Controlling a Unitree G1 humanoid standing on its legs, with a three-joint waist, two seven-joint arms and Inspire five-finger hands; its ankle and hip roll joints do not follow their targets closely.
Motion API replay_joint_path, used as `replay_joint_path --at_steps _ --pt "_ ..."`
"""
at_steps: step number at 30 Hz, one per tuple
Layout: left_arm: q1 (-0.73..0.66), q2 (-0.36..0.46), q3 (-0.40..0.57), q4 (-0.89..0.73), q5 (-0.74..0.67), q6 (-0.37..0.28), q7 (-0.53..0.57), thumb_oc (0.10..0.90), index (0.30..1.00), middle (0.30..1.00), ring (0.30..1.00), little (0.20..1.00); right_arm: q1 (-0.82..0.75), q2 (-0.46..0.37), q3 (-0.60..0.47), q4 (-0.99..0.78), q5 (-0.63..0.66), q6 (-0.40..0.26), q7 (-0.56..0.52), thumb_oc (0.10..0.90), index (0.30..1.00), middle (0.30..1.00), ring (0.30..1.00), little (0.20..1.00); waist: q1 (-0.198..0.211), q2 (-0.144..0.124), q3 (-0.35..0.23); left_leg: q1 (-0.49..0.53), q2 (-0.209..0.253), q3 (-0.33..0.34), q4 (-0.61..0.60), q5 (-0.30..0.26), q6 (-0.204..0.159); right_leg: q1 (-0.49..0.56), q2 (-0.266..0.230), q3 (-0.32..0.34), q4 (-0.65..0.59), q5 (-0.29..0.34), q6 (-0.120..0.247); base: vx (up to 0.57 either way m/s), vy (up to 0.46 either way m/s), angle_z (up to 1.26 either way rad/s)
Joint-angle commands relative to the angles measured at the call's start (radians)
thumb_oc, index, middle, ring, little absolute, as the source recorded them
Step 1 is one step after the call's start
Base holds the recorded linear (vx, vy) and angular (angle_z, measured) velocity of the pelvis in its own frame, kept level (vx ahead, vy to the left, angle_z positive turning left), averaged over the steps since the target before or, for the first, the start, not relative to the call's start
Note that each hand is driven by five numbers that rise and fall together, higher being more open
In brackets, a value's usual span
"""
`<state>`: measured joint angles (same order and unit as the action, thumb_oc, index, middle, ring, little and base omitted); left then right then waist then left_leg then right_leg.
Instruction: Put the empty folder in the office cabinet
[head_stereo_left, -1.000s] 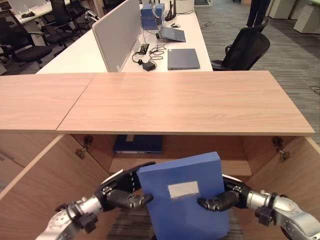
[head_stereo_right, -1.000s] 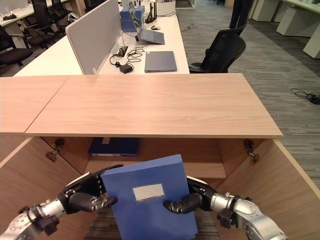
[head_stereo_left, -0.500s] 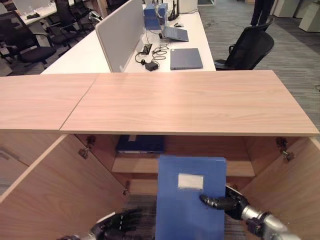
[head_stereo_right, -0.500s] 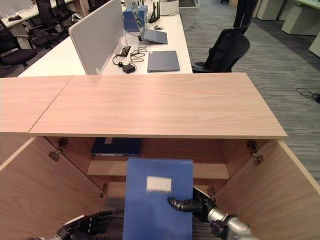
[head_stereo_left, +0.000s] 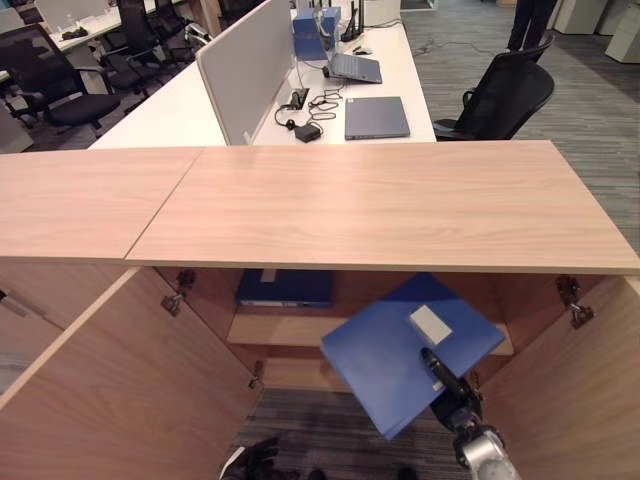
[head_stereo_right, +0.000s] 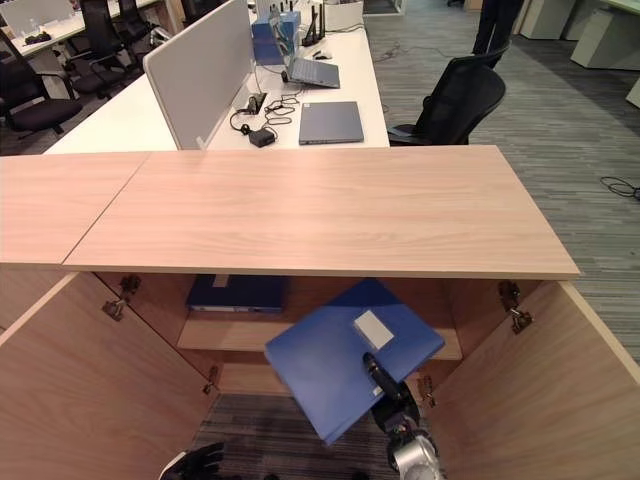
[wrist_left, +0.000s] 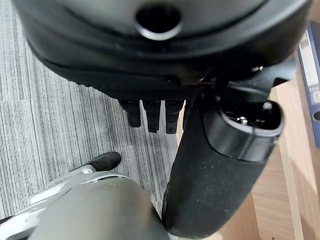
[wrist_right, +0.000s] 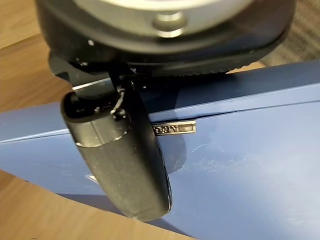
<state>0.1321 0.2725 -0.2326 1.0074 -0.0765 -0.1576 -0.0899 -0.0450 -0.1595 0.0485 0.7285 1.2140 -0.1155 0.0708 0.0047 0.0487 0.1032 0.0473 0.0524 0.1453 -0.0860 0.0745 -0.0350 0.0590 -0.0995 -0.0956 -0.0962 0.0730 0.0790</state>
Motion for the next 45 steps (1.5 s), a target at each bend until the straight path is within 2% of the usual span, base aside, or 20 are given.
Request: replay_joint_path --at_steps 1,7,8,13,16,19,24,25,26,27,30,31,35,38,40,42,45 --pt "-0.05 0.037 -0.047 0.031 0.036 -0.02 0.016 0.8 0.9 0.9 0.9 0.9 -0.221 0.02 -0.12 -0.007 0.1 -0.138 0.0 0.4 0.3 0.3 0.3 0.3 0.016 -0.002 0.033 0.028 0.043 -0.077 -0.001 -0.117 -0.061 0.045 -0.039 0.039 0.04 -0.16 0.062 -0.02 -0.025 0.05" --pt "-0.054 0.056 -0.081 0.02 0.024 -0.017 0.03 0.8 0.9 0.9 0.9 0.9 -0.425 -0.041 -0.238 0.095 0.191 -0.224 -0.069 0.4 0.3 0.3 0.3 0.3 0.049 0.021 0.055 -0.015 0.042 -0.092 -0.001 -0.105 -0.062 0.006 -0.035 0.031 0.052 -0.166 0.061 -0.02 -0.016 0.09" --pt "-0.057 0.063 -0.09 0.009 0.005 -0.019 0.035 0.8 0.9 0.9 0.9 0.9 -0.506 -0.078 -0.267 0.134 0.211 -0.247 -0.089 0.4 0.3 0.3 0.3 0.3 0.062 0.03 0.065 -0.031 0.039 -0.098 -0.001 -0.101 -0.062 -0.009 -0.034 0.03 0.057 -0.169 0.061 -0.04 -0.021 0.05" --pt "-0.075 0.088 -0.103 -0.064 -0.09 -0.047 0.045 0.8 0.9 0.9 0.9 0.9 -0.702 -0.194 -0.294 0.253 0.242 -0.272 -0.119 0.4 0.3 0.3 0.3 0.3 0.105 0.06 0.1 -0.08 0.036 -0.106 0.006 -0.084 -0.065 -0.065 -0.038 0.026 0.082 -0.173 0.062 -0.04 -0.01 0.03" --pt "-0.094 0.108 -0.104 -0.127 -0.2 -0.064 0.036 0.8 0.9 0.9 0.9 0.9 -0.825 -0.287 -0.296 0.331 0.268 -0.275 -0.133 0.4 0.3 0.3 0.3 0.3 0.13 0.084 0.131 -0.123 0.038 -0.114 0.014 -0.07 -0.069 -0.117 -0.041 0.025 0.111 -0.179 0.061 -0.03 -0.021 0.06" --pt "-0.111 0.14 -0.136 -0.191 -0.214 -0.077 0.02 0.8 0.9 0.9 0.9 0.9 -0.922 -0.359 -0.277 0.392 0.288 -0.269 -0.137 0.4 0.3 0.3 0.3 0.3 0.146 0.104 0.155 -0.177 0.041 -0.115 0.05 -0.072 -0.071 -0.175 -0.044 0.028 0.155 -0.192 0.058 -0.04 -0.017 0.12" --pt "-0.134 0.194 -0.186 -0.259 -0.213 -0.083 0.003 0.8 0.9 0.9 0.9 0.9 -1.061 -0.437 -0.239 0.45 0.304 -0.261 -0.157 0.4 0.3 0.3 0.3 0.3 0.165 0.136 0.198 -0.308 0.046 -0.123 0.178 -0.103 -0.072 -0.32 -0.043 0.048 0.286 -0.225 0.053 -0.05 -0.024 -0.01" --pt "-0.137 0.214 -0.193 -0.273 -0.223 -0.086 -0.003 0.8 0.9 0.9 0.9 0.9 -1.094 -0.466 -0.219 0.462 0.303 -0.262 -0.158 0.4 0.3 0.3 0.3 0.3 0.175 0.146 0.201 -0.353 0.044 -0.133 0.227 -0.13 -0.074 -0.378 -0.048 0.057 0.355 -0.261 0.051 -0.02 -0.045 -0.01" --pt "-0.138 0.214 -0.193 -0.275 -0.224 -0.085 -0.004 0.8 0.9 0.9 0.9 0.9 -1.098 -0.468 -0.217 0.463 0.304 -0.261 -0.158 0.4 0.3 0.3 0.3 0.3 0.175 0.147 0.2 -0.363 0.045 -0.133 0.232 -0.125 -0.074 -0.389 -0.047 0.058 0.36 -0.256 0.051 0.02 -0.059 0.02" --pt "-0.138 0.235 -0.202 -0.295 -0.224 -0.085 -0.006 0.8 0.9 0.9 0.9 0.9 -1.132 -0.498 -0.204 0.485 0.304 -0.259 -0.171 0.4 0.3 0.3 0.3 0.3 0.184 0.156 0.201 -0.399 0.036 -0.139 0.275 -0.148 -0.076 -0.431 -0.051 0.059 0.416 -0.284 0.046 0.0 -0.027 0.04" --pt "-0.141 0.25 -0.209 -0.299 -0.225 -0.084 -0.009 0.8 0.9 0.9 0.9 0.9 -1.165 -0.523 -0.197 0.498 0.309 -0.257 -0.176 0.4 0.3 0.3 0.3 0.3 0.188 0.168 0.209 -0.448 0.029 -0.147 0.332 -0.168 -0.075 -0.487 -0.054 0.065 0.489 -0.307 0.042 0.0 -0.022 0.17" --pt "-0.144 0.265 -0.209 -0.301 -0.227 -0.085 -0.008 0.8 0.9 0.9 0.9 0.9 -1.196 -0.542 -0.175 0.503 0.302 -0.257 -0.181 0.4 0.3 0.3 0.3 0.3 0.19 0.178 0.211 -0.493 0.025 -0.152 0.38 -0.186 -0.074 -0.538 -0.056 0.072 0.552 -0.33 0.038 -0.01 -0.021 0.3" --pt "-0.142 0.277 -0.2 -0.299 -0.236 -0.083 -0.007 0.8 0.9 0.9 0.9 0.9 -1.21 -0.573 -0.16 0.522 0.288 -0.248 -0.189 0.4 0.3 0.3 0.3 0.3 0.191 0.187 0.208 -0.539 0.021 -0.162 0.431 -0.209 -0.074 -0.589 -0.059 0.077 0.613 -0.362 0.033 0.02 -0.029 0.21" --pt "-0.138 0.296 -0.187 -0.311 -0.256 -0.088 -0.004 0.8 0.9 0.9 0.9 0.9 -1.25 -0.618 -0.135 0.532 0.277 -0.244 -0.194 0.4 0.3 0.3 0.3 0.3 0.192 0.2 0.214 -0.599 0.016 -0.172 0.504 -0.232 -0.074 -0.659 -0.07 0.089 0.707 -0.39 0.026 0.02 -0.007 0.09" --pt "-0.139 0.295 -0.187 -0.311 -0.257 -0.087 -0.004 0.8 0.9 0.9 0.9 0.9 -1.252 -0.62 -0.134 0.534 0.278 -0.243 -0.194 0.4 0.3 0.3 0.3 0.3 0.192 0.199 0.21 -0.607 0.015 -0.173 0.51 -0.236 -0.075 -0.667 -0.071 0.09 0.714 -0.393 0.026 0.03 -0.01 0.15" --pt "-0.134 0.305 -0.193 -0.312 -0.244 -0.09 -0.003 0.8 0.9 0.9 0.9 0.9 -1.264 -0.628 -0.129 0.538 0.281 -0.243 -0.199 0.8 0.9 0.9 0.9 0.9 0.19 0.203 0.206 -0.626 0.012 -0.181 0.534 -0.25 -0.072 -0.692 -0.075 0.095 0.751 -0.408 0.023 0.05 -0.016 0.09" --pt "-0.128 0.308 -0.189 -0.303 -0.262 -0.085 0.0 0.8 0.9 0.9 0.9 0.9 -1.295 -0.644 -0.093 0.569 0.267 -0.223 -0.214 0.8 0.9 0.9 0.9 0.9 0.189 0.204 0.202 -0.626 0.004 -0.18 0.536 -0.26 -0.071 -0.703 -0.075 0.103 0.767 -0.418 0.019 0.05 0.007 0.04"
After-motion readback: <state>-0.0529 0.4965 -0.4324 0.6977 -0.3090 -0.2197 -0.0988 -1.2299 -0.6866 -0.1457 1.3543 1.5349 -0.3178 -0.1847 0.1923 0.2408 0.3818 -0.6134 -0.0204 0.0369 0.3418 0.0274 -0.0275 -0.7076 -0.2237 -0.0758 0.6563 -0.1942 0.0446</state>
